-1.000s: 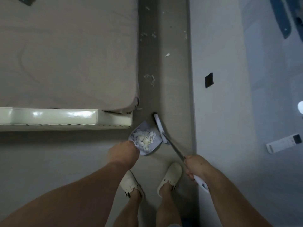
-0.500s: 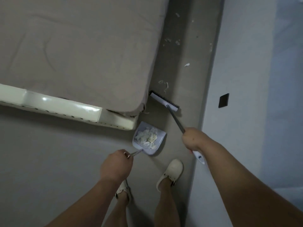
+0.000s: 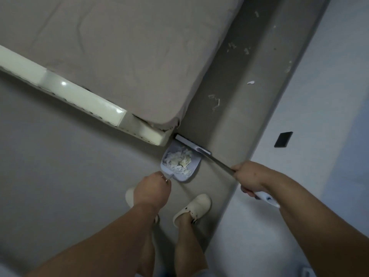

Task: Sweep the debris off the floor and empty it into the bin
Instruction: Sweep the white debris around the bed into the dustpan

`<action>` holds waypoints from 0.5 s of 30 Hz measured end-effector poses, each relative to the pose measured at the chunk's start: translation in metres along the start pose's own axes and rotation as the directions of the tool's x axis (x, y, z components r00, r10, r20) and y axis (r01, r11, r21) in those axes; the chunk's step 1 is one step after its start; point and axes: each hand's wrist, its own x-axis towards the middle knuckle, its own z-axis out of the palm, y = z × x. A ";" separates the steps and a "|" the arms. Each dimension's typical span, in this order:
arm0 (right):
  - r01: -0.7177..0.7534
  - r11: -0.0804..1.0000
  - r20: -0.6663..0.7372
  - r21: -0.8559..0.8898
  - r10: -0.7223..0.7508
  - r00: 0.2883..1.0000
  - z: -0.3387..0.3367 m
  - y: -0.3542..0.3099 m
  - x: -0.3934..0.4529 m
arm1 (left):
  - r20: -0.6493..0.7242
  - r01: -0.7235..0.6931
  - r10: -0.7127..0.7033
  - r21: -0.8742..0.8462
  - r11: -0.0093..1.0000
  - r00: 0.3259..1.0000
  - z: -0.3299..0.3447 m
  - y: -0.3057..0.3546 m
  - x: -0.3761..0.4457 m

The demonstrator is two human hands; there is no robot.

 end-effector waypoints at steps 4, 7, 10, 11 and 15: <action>0.020 1.000 -0.107 -0.024 -0.023 0.994 0.016 0.018 -0.012 | 0.010 0.020 -0.020 -0.004 1.000 1.000 -0.007 0.003 0.012; -0.016 1.000 -0.114 0.016 0.017 0.993 0.023 -0.006 0.000 | 0.016 0.040 -0.041 0.030 0.999 0.999 -0.016 0.001 0.026; -0.004 1.000 -0.009 0.016 0.004 1.000 0.031 -0.024 0.011 | 0.026 0.032 -0.033 0.045 0.998 0.999 -0.022 -0.004 0.033; 0.003 0.999 0.057 -0.043 0.000 0.998 0.033 -0.024 0.010 | 0.031 0.024 -0.025 0.050 0.998 0.999 -0.022 -0.005 0.032; -0.080 0.944 0.088 0.321 0.054 0.995 0.028 0.005 -0.005 | 0.038 0.001 -0.003 0.048 0.999 0.999 -0.015 -0.001 0.022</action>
